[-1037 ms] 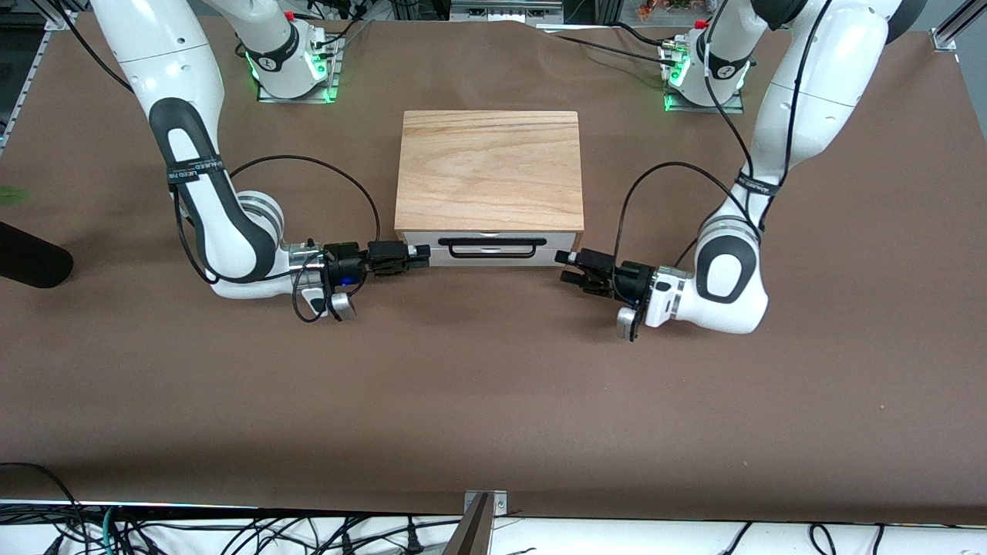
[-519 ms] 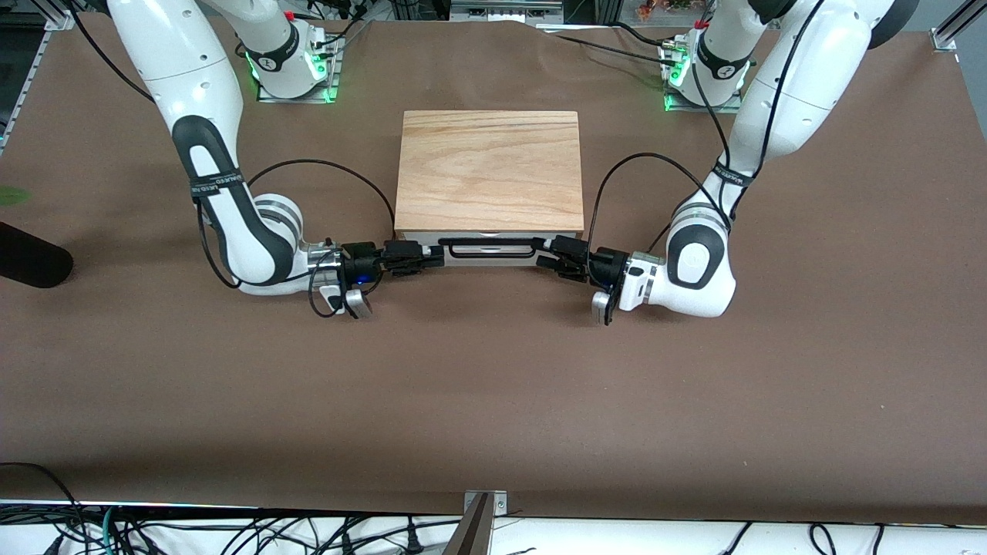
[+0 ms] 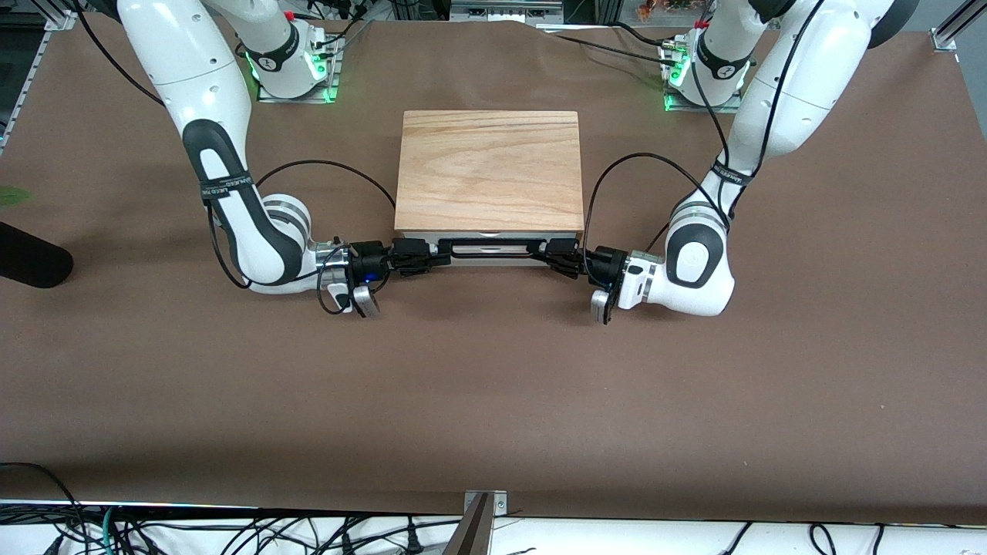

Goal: Pull top drawer with both arms simultaneously
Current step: 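Close the right gripper while the left gripper closes on the handle ends, then pull the handle outward with the right gripper while the left gripper pulls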

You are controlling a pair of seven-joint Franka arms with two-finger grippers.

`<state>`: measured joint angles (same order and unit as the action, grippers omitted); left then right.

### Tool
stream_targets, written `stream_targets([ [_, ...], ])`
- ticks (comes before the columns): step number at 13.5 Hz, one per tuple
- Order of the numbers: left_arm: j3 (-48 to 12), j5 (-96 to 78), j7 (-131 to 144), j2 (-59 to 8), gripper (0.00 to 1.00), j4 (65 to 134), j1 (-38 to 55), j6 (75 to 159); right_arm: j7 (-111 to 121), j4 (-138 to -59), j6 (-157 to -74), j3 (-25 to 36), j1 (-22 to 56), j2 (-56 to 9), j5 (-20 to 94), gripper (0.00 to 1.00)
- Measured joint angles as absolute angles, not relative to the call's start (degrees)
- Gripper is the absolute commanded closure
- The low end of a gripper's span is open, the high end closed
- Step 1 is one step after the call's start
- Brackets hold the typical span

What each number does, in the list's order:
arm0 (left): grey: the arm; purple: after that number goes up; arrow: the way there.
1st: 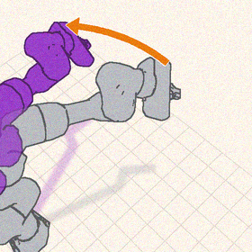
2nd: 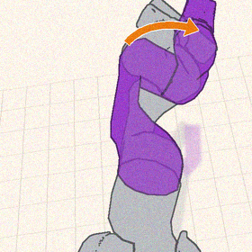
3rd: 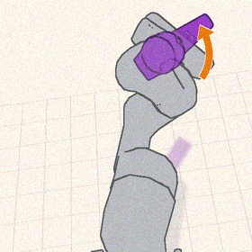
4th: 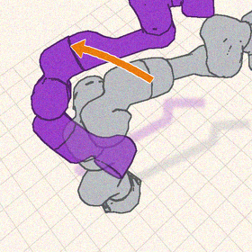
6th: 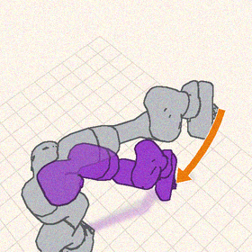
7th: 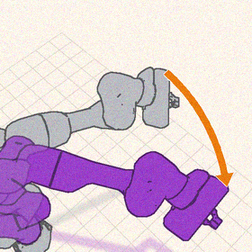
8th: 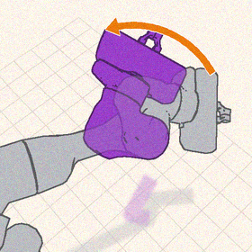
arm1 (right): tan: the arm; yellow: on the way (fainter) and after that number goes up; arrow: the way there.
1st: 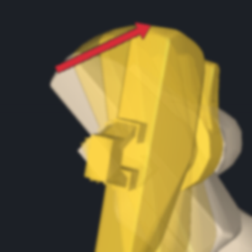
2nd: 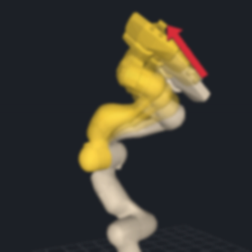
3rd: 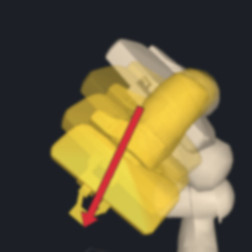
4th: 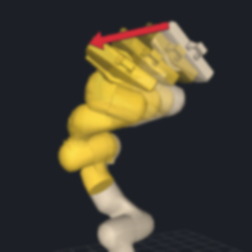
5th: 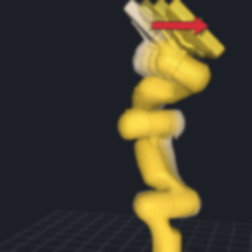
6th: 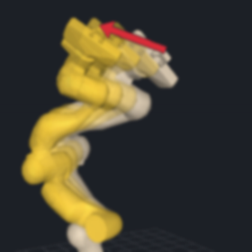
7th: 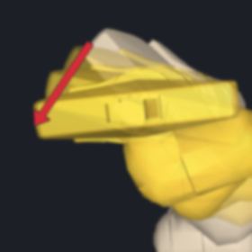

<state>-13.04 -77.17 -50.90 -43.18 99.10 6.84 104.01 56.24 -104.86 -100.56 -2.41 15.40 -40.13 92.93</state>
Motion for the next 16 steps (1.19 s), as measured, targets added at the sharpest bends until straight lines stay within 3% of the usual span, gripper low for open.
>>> stream_targets([
  [2,-13.1,-77.4,-51.0,-43.1,0.88,99.1,6.8,104.0,57.6,-104.9,-100.6,-2.4,15.7,-41.2,93.0,0.56],
  [7,-13.2,-77.6,-50.9,-43.0,0.89,99.1,6.8,104.0,58.1,-104.8,-99.5,-2.4,15.9,-41.4,93.7,0.96],
  [16,-13.2,-77.6,-50.9,-43.1,0.88,98.4,6.8,104.6,58.8,-104.0,-99.5,-2.2,15.8,-41.6,93.7,1.0],
])
